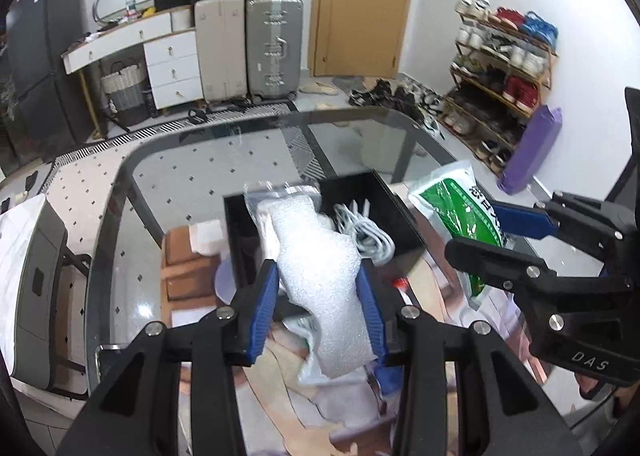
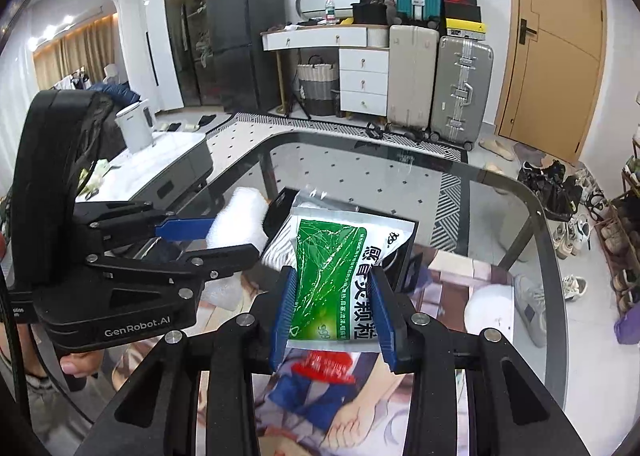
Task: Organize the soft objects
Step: 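Carry the foam sheet and green packet into the black box and release both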
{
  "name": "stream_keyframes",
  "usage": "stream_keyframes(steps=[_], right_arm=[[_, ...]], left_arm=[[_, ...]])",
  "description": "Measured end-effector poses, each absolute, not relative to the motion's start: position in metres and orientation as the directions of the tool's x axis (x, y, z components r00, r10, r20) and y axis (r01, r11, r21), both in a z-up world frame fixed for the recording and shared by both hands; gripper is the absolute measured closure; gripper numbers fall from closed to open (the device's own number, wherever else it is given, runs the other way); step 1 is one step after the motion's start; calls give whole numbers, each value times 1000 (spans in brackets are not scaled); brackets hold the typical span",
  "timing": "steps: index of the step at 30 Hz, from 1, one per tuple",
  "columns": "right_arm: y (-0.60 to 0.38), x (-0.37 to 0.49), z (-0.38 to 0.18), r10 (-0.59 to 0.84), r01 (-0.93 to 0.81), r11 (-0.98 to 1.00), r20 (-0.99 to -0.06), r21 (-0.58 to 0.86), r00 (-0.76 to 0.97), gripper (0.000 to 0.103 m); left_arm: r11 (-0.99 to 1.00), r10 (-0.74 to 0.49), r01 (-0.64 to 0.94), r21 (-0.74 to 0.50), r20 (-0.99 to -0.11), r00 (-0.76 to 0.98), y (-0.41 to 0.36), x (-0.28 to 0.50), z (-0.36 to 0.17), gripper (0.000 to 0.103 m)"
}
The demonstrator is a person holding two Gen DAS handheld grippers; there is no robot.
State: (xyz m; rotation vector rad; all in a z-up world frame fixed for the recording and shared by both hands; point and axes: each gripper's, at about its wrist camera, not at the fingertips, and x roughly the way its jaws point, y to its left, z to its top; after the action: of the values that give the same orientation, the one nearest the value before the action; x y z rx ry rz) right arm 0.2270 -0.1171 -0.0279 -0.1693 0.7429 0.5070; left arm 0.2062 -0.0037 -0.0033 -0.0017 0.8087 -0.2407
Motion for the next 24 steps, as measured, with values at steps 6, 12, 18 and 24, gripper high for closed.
stream_keyframes(steps=[6, 12, 18, 24], right_arm=[[-114, 260, -38, 369, -459, 887, -674, 51, 640, 66], [-112, 287, -46, 370, -429, 899, -667, 84, 646, 66], [-105, 305, -56, 359, -418, 905, -672, 81, 648, 66], [-97, 320, -66, 354, -399, 911, -685, 100, 637, 66]], left_arm=[[974, -224, 178, -140, -705, 673, 0, 229, -10, 64], [976, -219, 134, -174, -707, 672, 5, 250, -21, 64], [981, -187, 84, -177, -717, 672, 12, 262, -29, 64], [980, -178, 44, -196, -744, 644, 22, 275, -46, 64]])
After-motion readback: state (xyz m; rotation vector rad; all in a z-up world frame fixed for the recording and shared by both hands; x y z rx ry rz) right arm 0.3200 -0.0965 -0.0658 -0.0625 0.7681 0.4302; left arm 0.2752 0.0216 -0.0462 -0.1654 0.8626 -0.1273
